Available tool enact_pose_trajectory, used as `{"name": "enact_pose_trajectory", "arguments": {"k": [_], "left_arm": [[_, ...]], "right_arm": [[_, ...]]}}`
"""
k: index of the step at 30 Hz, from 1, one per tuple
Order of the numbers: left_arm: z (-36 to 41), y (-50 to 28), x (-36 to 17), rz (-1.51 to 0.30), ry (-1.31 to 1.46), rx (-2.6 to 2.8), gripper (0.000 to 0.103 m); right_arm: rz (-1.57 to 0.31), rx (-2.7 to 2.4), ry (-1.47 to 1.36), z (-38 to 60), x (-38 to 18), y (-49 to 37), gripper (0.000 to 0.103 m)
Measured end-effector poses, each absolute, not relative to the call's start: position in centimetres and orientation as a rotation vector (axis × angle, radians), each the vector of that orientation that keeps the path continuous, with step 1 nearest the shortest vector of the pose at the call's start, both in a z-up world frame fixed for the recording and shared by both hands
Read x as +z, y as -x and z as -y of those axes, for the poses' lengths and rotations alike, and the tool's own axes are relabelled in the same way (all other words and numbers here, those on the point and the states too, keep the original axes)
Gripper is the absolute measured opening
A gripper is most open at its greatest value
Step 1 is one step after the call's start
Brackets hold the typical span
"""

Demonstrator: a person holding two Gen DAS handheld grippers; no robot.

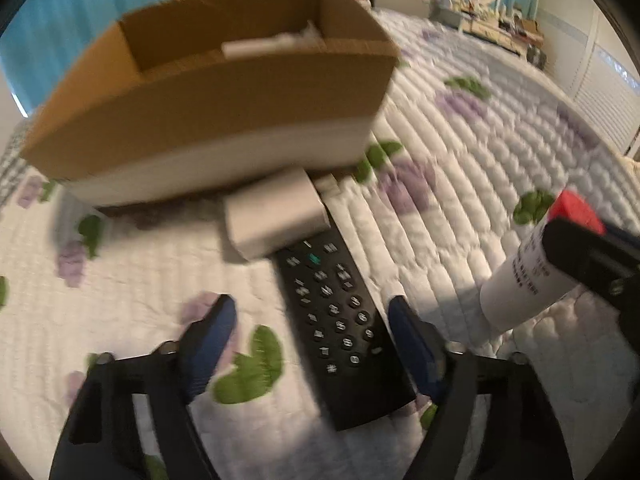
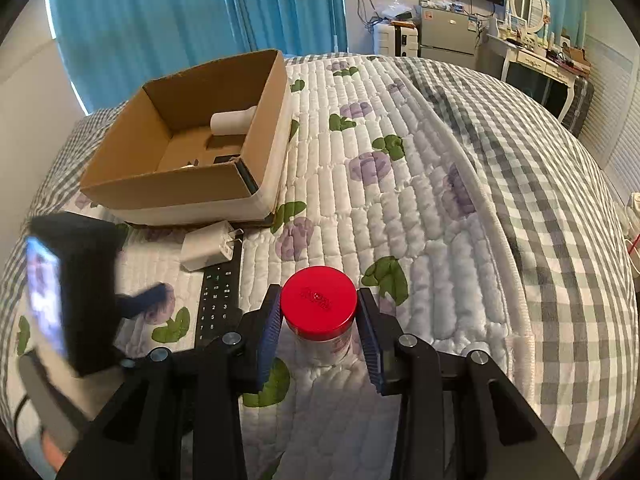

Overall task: Organize rigid objects
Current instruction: 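Grasp the red-capped bottle with the right tool while the left tool grasps the black remote, then lift the remote and bottle over the box with both tools and release them inside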

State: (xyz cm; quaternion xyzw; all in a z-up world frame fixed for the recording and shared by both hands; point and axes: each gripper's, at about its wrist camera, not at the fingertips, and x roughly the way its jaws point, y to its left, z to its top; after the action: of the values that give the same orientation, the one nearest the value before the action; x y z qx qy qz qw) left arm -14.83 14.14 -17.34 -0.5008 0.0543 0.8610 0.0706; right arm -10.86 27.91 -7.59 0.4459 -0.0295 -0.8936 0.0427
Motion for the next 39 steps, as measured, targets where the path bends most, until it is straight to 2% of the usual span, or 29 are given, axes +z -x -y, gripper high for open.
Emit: {"name": "enact_pose_trajectory", "arguments": {"k": [1,2,7,18,19,21,23,28,38,39], "left_arm": [[-14.4,14.8,-17.7,-0.152,1.506,2.56,0.057],[-14.5,14.6,-17.6,-0.148,1.487,2.545,0.053],[-13.8,13.4,-16.6,-0.153,1.472,2.557,0.046],[-9.0,8.9,-12.4,-0.033,1.37,2.578,0.041],[-8.8,8.8,-12.0,-0.036,1.359,2.583,0.035],[-8.4,8.9,-11.2,-0.038,1.342,2.592,0.034],[-8.5,9.0,-10.4,-0.043,1.326,2.607,0.017],[-7.6,8.6,-9.0,-0.075,1.279,2.619,0.015],[-6.8,8.4,-5.9,-0.096,1.164,2.649,0.01],[-6.7,8.5,-5.7,-0.099,1.159,2.653,0.003]], "right_arm": [[0.088,-2.732,-1.364,-27.8,-7.6,10.9,0.036],[0.087,-2.73,-1.363,-27.7,-7.6,11.0,0.036],[0.089,-2.731,-1.36,-27.6,-7.6,11.0,0.036],[-0.014,-2.753,-1.247,-25.9,-5.9,9.9,0.036],[-0.03,-2.758,-1.237,-25.6,-5.7,9.8,0.036],[-0.103,-2.759,-1.212,-24.7,-5.1,9.6,0.036],[-0.143,-2.761,-1.188,-24.1,-4.5,9.5,0.036],[-0.204,-2.757,-1.154,-22.8,-3.3,9.0,0.036],[-0.172,-2.768,-1.113,-23.2,-1.3,8.8,0.036],[-0.174,-2.773,-1.105,-23.2,-1.1,8.9,0.036]]}}
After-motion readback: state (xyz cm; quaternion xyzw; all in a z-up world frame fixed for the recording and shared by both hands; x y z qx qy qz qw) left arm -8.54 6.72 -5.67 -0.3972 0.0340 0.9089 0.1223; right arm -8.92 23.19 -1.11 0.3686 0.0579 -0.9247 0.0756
